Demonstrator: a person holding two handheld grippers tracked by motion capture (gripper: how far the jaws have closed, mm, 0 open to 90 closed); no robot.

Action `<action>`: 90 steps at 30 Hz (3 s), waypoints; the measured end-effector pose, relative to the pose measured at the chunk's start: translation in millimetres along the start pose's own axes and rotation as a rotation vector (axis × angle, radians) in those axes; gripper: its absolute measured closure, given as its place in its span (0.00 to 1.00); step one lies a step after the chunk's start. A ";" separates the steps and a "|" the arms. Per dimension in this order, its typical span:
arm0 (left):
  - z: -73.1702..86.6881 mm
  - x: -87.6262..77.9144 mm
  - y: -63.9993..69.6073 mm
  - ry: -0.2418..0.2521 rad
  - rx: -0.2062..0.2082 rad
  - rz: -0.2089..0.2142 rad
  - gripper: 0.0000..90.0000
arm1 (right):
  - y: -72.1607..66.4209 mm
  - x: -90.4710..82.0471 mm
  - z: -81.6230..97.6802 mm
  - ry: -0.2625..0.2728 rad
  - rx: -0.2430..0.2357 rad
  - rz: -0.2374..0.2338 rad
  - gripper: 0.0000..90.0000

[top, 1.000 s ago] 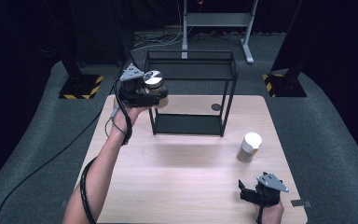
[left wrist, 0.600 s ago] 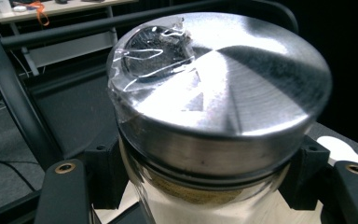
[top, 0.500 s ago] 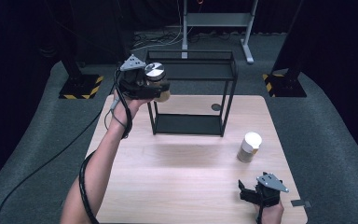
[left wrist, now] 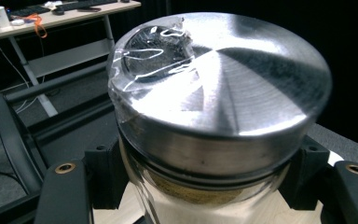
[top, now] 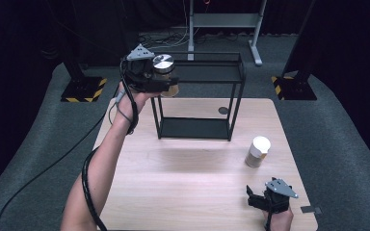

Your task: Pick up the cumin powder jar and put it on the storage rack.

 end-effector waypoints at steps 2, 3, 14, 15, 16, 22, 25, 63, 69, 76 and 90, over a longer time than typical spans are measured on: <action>-6.1 0.8 -1.5 0.008 -0.003 -0.004 0.34 | -0.7 0.3 -0.2 -0.001 -0.001 0.002 0.00; -6.1 0.8 -1.5 0.008 -0.003 -0.004 0.34 | -0.7 0.5 -0.3 -0.003 -0.002 0.001 0.00; -37.1 23.0 -14.6 -0.049 -0.014 -0.075 0.34 | -0.8 0.4 -0.2 -0.002 -0.003 0.003 0.00; -40.6 28.2 -16.1 -0.062 -0.020 -0.086 0.34 | -0.6 0.7 -0.7 -0.007 -0.007 0.002 0.00; -42.6 31.8 -17.5 -0.069 -0.027 -0.094 0.34 | -0.6 0.9 -0.9 -0.010 -0.009 0.002 0.00; -47.2 44.9 -22.5 -0.093 -0.058 -0.120 0.34 | -1.2 0.9 -0.8 -0.009 -0.009 0.006 0.00; -50.1 53.8 -21.7 -0.118 -0.052 -0.151 0.34 | -1.5 0.7 -0.6 -0.007 -0.009 0.007 0.00; -38.6 81.5 -14.2 -0.131 -0.093 -0.236 0.34 | -2.0 1.5 -1.2 -0.015 -0.026 -0.001 0.00; -39.7 81.7 -12.7 -0.136 -0.096 -0.245 0.34 | -1.3 0.9 -0.8 -0.011 -0.022 -0.006 0.00; -41.1 81.1 -12.0 -0.145 -0.093 -0.245 0.34 | -1.1 1.2 -1.1 -0.014 -0.023 -0.009 0.00; -46.2 60.6 3.0 -0.155 0.034 -0.271 0.00 | -0.9 0.9 -0.9 -0.012 -0.025 -0.012 0.00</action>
Point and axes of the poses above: each handheld gripper's, and its own axes: x roughly forward along the jaws, z roughly out of its underside, y roughly to its right, the point moved 8 cm from there along x, roughly forward along the jaws, and after that the axes turned 11 degrees about -z, right-handed, at the moved point
